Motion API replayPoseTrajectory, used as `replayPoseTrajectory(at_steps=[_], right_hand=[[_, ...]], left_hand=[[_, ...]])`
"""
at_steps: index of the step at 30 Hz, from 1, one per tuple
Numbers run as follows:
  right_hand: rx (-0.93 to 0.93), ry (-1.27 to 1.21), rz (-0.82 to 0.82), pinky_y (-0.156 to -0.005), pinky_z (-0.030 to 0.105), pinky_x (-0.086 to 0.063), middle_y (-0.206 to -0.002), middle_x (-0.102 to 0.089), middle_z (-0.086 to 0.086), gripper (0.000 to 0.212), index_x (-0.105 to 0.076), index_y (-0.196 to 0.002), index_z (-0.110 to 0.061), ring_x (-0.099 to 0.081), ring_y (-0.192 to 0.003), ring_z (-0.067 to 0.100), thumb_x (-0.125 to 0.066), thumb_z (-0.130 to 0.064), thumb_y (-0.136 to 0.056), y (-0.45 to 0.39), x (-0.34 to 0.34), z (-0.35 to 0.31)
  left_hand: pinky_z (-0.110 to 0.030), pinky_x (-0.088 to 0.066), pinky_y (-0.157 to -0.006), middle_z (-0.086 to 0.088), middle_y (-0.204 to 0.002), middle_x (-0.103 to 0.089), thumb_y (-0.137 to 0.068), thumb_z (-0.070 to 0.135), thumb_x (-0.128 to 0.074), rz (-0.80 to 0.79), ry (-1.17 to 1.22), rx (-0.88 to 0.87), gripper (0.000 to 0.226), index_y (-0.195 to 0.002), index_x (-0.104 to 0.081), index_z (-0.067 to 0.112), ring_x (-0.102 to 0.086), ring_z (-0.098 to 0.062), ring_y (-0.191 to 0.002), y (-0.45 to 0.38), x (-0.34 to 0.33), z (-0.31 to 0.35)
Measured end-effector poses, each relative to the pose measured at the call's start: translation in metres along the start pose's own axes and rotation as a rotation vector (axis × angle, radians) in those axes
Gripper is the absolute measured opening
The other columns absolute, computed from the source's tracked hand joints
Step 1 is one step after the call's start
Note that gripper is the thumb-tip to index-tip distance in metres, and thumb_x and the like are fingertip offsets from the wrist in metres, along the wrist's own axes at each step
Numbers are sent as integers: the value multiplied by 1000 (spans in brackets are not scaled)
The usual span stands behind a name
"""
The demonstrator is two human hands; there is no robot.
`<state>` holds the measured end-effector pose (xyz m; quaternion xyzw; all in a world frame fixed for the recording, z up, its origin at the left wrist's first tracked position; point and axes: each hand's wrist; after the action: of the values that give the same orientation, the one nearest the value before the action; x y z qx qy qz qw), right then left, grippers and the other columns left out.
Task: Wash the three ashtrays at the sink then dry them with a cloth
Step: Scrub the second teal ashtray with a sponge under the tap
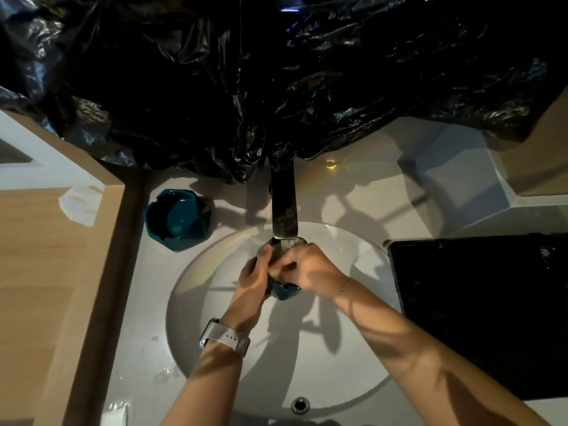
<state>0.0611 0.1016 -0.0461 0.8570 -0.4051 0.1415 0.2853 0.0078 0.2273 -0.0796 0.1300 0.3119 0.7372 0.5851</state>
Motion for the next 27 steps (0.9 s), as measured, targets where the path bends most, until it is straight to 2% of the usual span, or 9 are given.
replayPoseTrajectory(at_steps=[4, 7, 9, 13, 17, 19, 21, 24, 27], right_hand=[[-13, 231, -151, -73, 24, -48, -77, -71, 5, 3, -76, -77, -8, -61, -72, 14, -74, -8, -79, -2, 25, 0], [-112, 499, -4, -65, 25, -41, -77, -66, 8, 16, -63, -69, -12, -57, -72, 23, -59, 0, -78, -8, 26, -7], [-73, 379, 140, -71, 21, -41, -86, -70, 11, 16, -70, -79, -9, -62, -80, 24, -56, -1, -82, -6, 15, -5], [33, 9, 7, -78, 8, -41, -90, -72, 10, 11, -75, -89, 0, -62, -85, 16, -66, 2, -83, 9, 3, -2], [-100, 298, -201, -70, 18, -46, -87, -73, 5, 11, -77, -86, -11, -62, -78, 15, -71, -6, -78, 4, 31, -2], [-155, 508, -166, -65, 25, -46, -82, -68, 8, 6, -70, -75, -12, -62, -78, 24, -68, -7, -78, -1, 39, -10], [-114, 536, 13, -72, 29, -47, -87, -67, 13, 12, -66, -77, -10, -62, -85, 28, -58, -5, -84, -3, 32, -14], [-6, 211, 182, -81, 26, -46, -92, -70, 10, 18, -73, -89, -4, -63, -88, 22, -55, -2, -88, 5, 6, -6], [50, 14, 57, -84, 22, -47, -87, -73, 8, 17, -76, -82, -4, -64, -84, 17, -63, 6, -79, 12, 5, 3]], left_hand=[[-31, -54, -74, -15, -96, -75, -94, 51, -57, 6, -58, -103, 49, -111, -69, 6, -72, -24, -85, 1, 0, 4], [-18, -47, -59, -3, -65, -69, -99, 45, -53, -30, -22, -59, 45, -104, -66, 3, -59, -6, -55, 8, -10, 3], [-13, -44, -49, 9, -54, -60, -102, 35, -49, -45, 0, -31, 36, -105, -62, 2, -53, 0, -45, 8, -13, 0], [-23, -53, -64, -11, -91, -74, -99, 42, -51, -11, -4, -73, 42, -117, -64, 6, -70, -16, -75, 2, -4, -4], [-35, -59, -83, -12, -108, -74, -98, 41, -54, 0, 33, -30, 42, -121, -63, 8, -73, -23, -97, 6, -8, -2], [-37, -57, -91, -9, -111, -74, -97, 41, -55, -9, 56, 23, 39, -121, -63, 11, -72, -20, -100, 8, -16, -3], [-29, -59, -80, -6, -108, -74, -99, 40, -53, -40, 40, 49, 29, -115, -63, 18, -74, -13, -93, 8, -22, -4], [-26, -56, -71, -11, -100, -72, -99, 45, -51, -34, -18, 23, 33, -110, -64, 17, -72, -15, -85, 8, -21, 1], [-45, -52, -89, -21, -105, -69, -84, 70, -56, -43, -87, -57, 64, -114, -66, 14, -67, -31, -96, 6, -13, 7]])
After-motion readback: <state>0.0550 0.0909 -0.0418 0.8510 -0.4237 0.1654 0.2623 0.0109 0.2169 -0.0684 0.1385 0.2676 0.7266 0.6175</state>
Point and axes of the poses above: each hand's wrist, its own y-axis away from the middle knuckle, its own x-axis out of the back of the hand, z = x × y
